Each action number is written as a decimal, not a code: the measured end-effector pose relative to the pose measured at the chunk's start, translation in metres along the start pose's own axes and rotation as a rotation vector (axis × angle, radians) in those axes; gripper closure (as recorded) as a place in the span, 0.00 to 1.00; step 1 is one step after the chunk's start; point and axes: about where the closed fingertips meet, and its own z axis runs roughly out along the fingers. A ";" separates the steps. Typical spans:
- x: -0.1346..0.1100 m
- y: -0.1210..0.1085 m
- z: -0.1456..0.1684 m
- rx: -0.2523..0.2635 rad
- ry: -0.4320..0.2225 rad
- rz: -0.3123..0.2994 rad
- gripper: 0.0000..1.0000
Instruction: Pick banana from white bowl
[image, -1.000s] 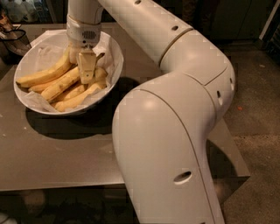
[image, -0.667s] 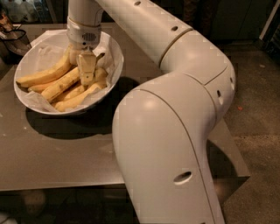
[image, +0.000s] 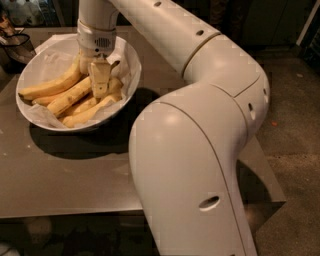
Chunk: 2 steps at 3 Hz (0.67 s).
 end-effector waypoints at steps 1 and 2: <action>0.000 0.000 -0.001 0.000 0.000 0.000 0.52; -0.001 0.000 0.000 0.000 0.000 0.000 0.53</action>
Offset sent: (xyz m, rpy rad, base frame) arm -0.0945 -0.1043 -0.0271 -0.1125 0.2331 -0.1547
